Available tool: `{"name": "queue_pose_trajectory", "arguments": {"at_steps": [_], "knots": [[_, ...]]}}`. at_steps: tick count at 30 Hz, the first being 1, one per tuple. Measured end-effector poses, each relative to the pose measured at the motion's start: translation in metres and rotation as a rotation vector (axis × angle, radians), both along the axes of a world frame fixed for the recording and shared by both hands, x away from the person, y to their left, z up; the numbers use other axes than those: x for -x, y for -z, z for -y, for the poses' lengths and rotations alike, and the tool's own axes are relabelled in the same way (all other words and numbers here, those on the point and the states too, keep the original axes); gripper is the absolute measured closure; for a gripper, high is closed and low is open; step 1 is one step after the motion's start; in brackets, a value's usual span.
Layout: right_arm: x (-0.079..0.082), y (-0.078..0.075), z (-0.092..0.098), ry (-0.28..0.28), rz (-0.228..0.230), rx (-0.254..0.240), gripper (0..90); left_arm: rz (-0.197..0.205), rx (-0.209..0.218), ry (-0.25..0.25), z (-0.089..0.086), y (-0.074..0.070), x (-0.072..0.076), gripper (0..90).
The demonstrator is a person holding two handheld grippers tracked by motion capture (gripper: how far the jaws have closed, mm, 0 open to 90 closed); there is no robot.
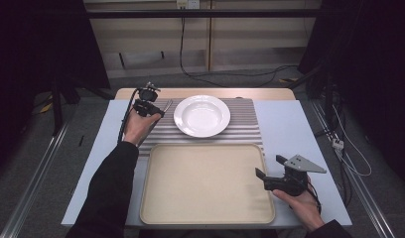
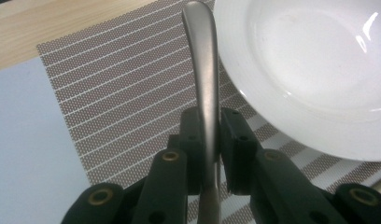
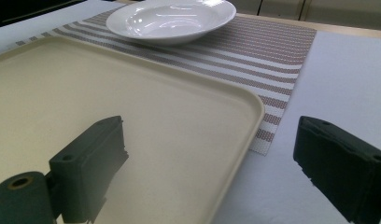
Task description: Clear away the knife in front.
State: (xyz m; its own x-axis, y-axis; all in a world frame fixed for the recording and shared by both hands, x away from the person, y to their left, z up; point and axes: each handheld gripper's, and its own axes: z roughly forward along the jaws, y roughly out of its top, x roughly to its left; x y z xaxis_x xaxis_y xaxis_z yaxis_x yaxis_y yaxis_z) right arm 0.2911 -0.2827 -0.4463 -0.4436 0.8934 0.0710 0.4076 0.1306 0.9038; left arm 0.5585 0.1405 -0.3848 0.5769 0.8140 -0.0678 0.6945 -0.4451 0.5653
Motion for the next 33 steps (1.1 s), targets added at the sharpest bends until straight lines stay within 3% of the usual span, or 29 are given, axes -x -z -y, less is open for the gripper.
{"name": "queue_pose_trajectory", "arguments": {"at_steps": [11, 18, 21, 32, 33], "knots": [[0.000, 0.000, 0.000, 0.004, -0.001, 0.001, 8.9, 0.005, -0.004, 0.056, 0.006, -0.011, 0.020, 79.9], [0.000, 0.000, 0.000, 0.006, -0.002, 0.002, 8.9, 0.017, -0.027, 0.081, 0.012, -0.016, 0.035, 79.9], [0.000, 0.000, -0.001, 0.005, -0.001, 0.006, 8.9, 0.033, -0.061, 0.088, 0.017, -0.017, 0.042, 80.0], [0.000, 0.000, 0.000, 0.003, -0.002, 0.004, 8.9, 0.026, -0.033, 0.127, 0.029, -0.016, 0.065, 80.0], [0.000, 0.000, 0.000, 0.003, -0.002, 0.004, 8.9, 0.025, -0.046, 0.132, 0.031, -0.014, 0.068, 79.9]]}}
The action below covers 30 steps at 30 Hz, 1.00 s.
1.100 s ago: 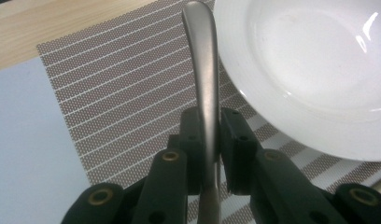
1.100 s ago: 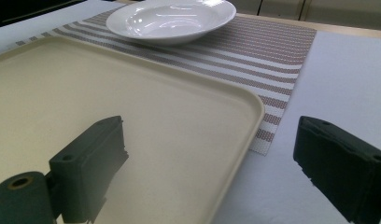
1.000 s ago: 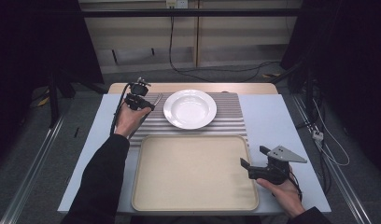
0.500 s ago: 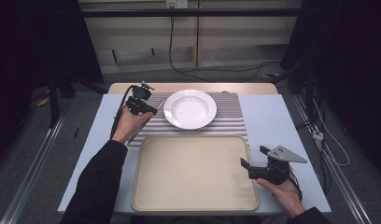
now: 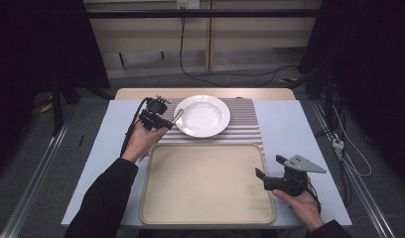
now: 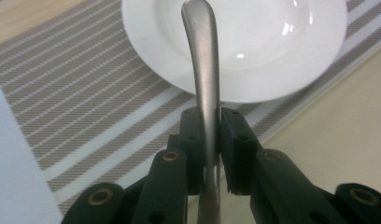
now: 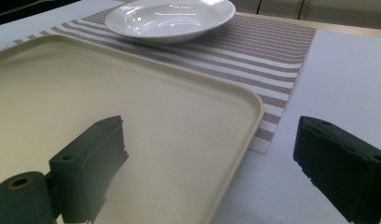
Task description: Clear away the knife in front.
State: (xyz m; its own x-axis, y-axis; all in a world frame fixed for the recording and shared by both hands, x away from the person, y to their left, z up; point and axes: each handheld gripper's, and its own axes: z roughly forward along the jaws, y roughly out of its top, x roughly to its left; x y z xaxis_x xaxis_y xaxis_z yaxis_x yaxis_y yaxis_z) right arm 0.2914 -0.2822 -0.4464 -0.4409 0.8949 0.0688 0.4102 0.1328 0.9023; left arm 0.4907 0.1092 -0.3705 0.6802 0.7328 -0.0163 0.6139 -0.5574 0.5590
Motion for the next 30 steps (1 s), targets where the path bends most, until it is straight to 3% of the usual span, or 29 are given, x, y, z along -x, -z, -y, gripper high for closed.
{"name": "queue_pose_trajectory", "arguments": {"at_steps": [8, 13, 21, 30], "knots": [[0.000, 0.000, 0.000, -0.003, 0.000, 0.004, 8.9, -0.001, 0.007, 0.024, 0.008, 0.000, 0.016, 79.9], [0.000, 0.000, 0.000, -0.003, -0.001, 0.003, 8.9, 0.012, -0.016, 0.029, 0.014, 0.000, 0.029, 79.9], [0.000, 0.000, 0.000, -0.004, -0.002, 0.003, 8.9, 0.010, -0.019, 0.064, 0.025, 0.001, 0.048, 79.9], [0.000, 0.000, -0.001, -0.008, -0.001, 0.002, 8.8, -0.022, -0.033, 0.084, 0.030, 0.011, 0.063, 79.9]]}}
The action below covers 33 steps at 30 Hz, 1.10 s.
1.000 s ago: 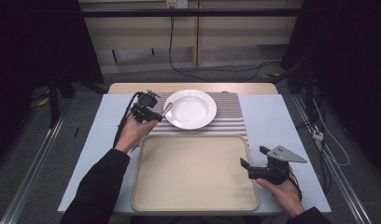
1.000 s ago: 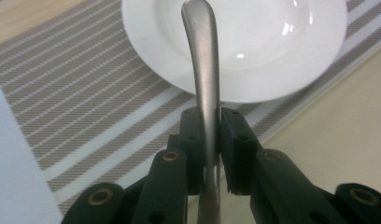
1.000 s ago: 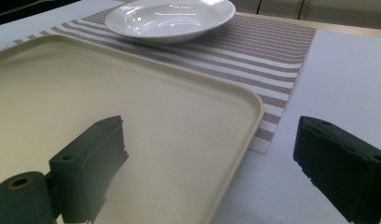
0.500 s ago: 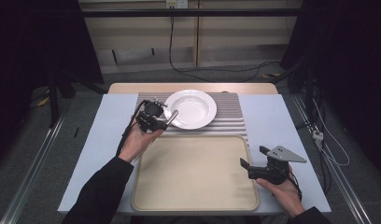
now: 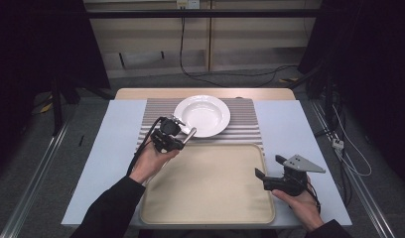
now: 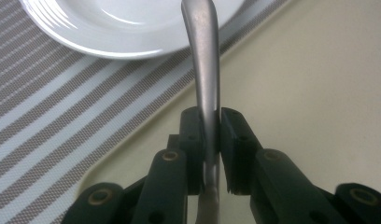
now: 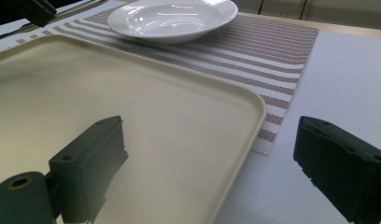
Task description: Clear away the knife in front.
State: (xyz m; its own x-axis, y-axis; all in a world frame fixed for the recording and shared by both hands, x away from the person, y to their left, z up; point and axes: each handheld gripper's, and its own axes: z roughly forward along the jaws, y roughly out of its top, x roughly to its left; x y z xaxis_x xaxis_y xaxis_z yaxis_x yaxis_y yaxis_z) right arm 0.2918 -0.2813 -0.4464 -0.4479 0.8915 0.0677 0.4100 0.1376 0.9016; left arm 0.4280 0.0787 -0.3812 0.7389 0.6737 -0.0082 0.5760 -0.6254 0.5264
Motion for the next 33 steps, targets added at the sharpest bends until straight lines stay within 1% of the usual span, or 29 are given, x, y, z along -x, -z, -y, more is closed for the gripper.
{"name": "queue_pose_trajectory", "arguments": {"at_steps": [2, 3, 4, 5, 7, 11, 15, 18, 24, 25, 30, 31, 33], "knots": [[0.000, 0.000, 0.000, -0.001, 0.000, 0.000, 8.9, -0.009, 0.009, -0.005, -0.001, 0.002, 0.002, 79.9], [0.000, 0.000, 0.000, -0.001, 0.001, 0.002, 8.8, -0.020, 0.014, -0.004, -0.002, 0.002, 0.004, 79.9], [0.000, 0.000, 0.000, -0.001, 0.000, 0.001, 8.8, -0.023, 0.009, -0.004, -0.002, 0.003, 0.005, 79.9], [0.000, 0.000, 0.000, 0.000, -0.001, 0.001, 8.8, -0.018, 0.004, -0.009, -0.002, 0.004, 0.006, 79.9], [0.000, 0.000, 0.000, -0.001, 0.000, 0.002, 8.8, -0.034, 0.006, -0.006, -0.003, 0.007, 0.008, 79.9], [0.000, 0.000, 0.000, 0.000, 0.001, 0.004, 8.8, -0.041, 0.001, -0.010, -0.003, 0.012, 0.013, 79.9], [0.000, 0.000, 0.000, 0.001, 0.000, 0.006, 8.8, -0.049, -0.012, -0.008, -0.003, 0.018, 0.017, 79.9], [0.000, 0.000, -0.001, 0.001, -0.001, 0.008, 8.8, -0.063, -0.004, -0.005, -0.001, 0.022, 0.019, 79.9], [0.000, 0.000, 0.000, -0.001, -0.001, 0.006, 8.8, -0.077, -0.033, 0.000, 0.004, 0.031, 0.023, 79.9], [0.000, 0.000, 0.000, -0.001, 0.000, 0.006, 8.8, -0.085, -0.038, 0.005, 0.004, 0.032, 0.023, 79.8], [0.000, 0.000, -0.001, -0.001, 0.002, 0.009, 8.8, -0.107, -0.054, -0.014, 0.003, 0.040, 0.024, 79.8], [0.001, 0.000, -0.001, -0.003, 0.003, 0.009, 8.9, -0.100, -0.055, -0.012, 0.003, 0.041, 0.024, 79.8], [0.001, 0.000, -0.001, -0.004, 0.005, 0.010, 8.9, -0.102, -0.052, -0.018, 0.002, 0.042, 0.025, 79.8]]}}
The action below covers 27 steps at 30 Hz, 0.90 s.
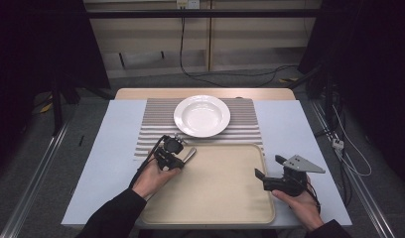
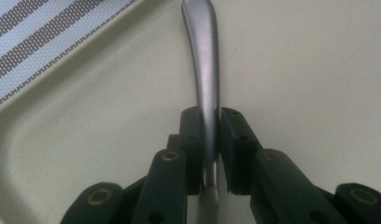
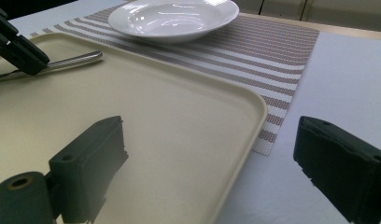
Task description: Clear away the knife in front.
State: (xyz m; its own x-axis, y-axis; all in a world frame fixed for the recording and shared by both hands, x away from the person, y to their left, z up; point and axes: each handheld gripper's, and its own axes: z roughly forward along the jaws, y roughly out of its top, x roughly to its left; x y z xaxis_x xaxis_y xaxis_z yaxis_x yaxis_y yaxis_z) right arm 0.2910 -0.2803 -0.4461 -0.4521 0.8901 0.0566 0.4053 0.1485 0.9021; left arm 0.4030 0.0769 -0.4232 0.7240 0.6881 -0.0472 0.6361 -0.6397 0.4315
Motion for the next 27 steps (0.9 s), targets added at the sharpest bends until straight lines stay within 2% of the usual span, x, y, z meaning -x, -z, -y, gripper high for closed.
{"name": "queue_pose_trajectory", "arguments": {"at_steps": [9, 17, 19, 22, 25, 27], "knots": [[0.0000, -0.0001, -0.0001, 0.000, -0.002, 0.000, 8.8, -0.003, 0.015, -0.009, -0.0038, 0.0033, 0.0038, 79.6], [0.0004, -0.0005, -0.0008, -0.007, 0.005, -0.005, 8.8, 0.024, 0.026, 0.010, -0.0078, 0.0053, 0.0078, 78.7], [0.0000, -0.0001, -0.0005, -0.009, 0.002, -0.003, 8.8, 0.042, 0.007, 0.017, -0.0081, 0.0051, 0.0077, 72.8], [0.0000, 0.0000, -0.0002, -0.009, 0.000, -0.004, 8.8, 0.037, 0.017, 0.033, -0.0099, 0.0053, 0.0063, 67.6], [-0.0003, 0.0004, -0.0002, -0.009, -0.002, -0.005, 8.8, 0.041, 0.032, 0.064, -0.0091, 0.0062, 0.0072, 68.3], [-0.0004, 0.0004, -0.0004, -0.009, -0.005, -0.005, 8.8, 0.052, 0.027, 0.080, -0.0079, 0.0066, 0.0073, 57.4]]}}
